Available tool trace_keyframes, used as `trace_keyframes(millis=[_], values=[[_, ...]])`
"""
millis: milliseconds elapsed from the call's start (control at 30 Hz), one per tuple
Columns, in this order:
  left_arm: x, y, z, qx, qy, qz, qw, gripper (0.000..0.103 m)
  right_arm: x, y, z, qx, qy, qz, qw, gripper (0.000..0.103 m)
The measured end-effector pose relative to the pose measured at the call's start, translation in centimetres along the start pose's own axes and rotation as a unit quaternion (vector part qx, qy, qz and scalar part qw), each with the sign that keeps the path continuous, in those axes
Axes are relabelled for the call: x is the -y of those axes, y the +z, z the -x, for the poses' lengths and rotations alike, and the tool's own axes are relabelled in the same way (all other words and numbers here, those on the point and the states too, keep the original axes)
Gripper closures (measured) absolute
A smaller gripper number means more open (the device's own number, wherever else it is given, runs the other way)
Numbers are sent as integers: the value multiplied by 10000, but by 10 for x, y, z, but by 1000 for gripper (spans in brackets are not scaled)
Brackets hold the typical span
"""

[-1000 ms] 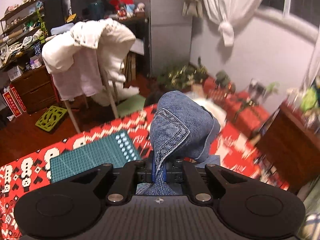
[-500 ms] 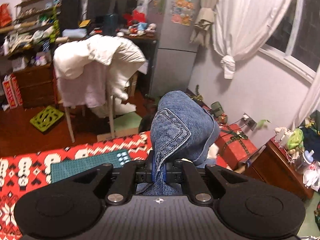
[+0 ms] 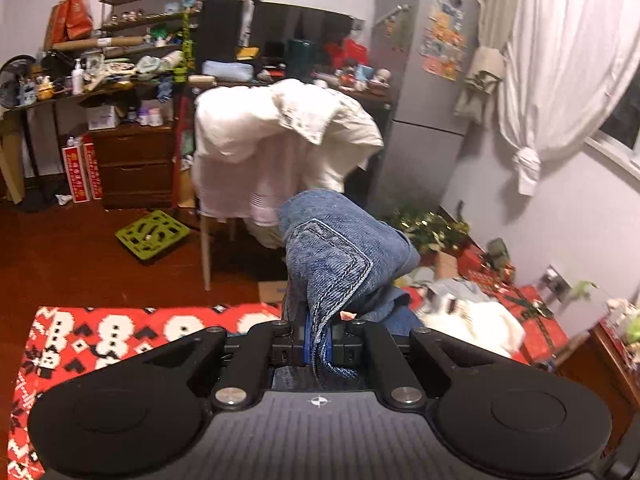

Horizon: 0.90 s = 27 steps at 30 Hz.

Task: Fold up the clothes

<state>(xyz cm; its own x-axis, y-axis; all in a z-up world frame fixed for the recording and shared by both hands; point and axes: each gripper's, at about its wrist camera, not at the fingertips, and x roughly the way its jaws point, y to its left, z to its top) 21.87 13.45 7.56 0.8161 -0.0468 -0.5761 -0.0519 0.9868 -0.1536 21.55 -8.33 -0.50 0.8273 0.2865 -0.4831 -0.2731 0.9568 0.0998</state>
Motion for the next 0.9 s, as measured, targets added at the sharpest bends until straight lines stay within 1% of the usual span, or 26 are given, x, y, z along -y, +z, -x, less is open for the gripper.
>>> trace_keyframes(millis=[67,167,267,433,600,800,900], values=[[-11,2,-5,28,1,114,9999,96,-4,11,-11,132,-76,118,9998,94],[-26,-7,-10,47,-63,242,9997,96,-11,20,-25,276,-180,352,9988,94],[-38,-32,-15,-68,-18,259,9996,96,-25,7,-33,108,-158,623,9979,93],[-58,-85,-26,-521,28,416,9978,96,-41,-43,-45,-411,-32,838,9956,93],[-62,-131,-11,-640,29,422,9971,96,-49,-87,-33,-623,71,909,9939,93],[-66,-175,4,-739,14,566,9957,96,-49,-123,-6,-843,219,983,9913,93],[-66,-193,8,-834,87,635,9945,96,-41,-134,-1,-1003,314,895,9904,92]])
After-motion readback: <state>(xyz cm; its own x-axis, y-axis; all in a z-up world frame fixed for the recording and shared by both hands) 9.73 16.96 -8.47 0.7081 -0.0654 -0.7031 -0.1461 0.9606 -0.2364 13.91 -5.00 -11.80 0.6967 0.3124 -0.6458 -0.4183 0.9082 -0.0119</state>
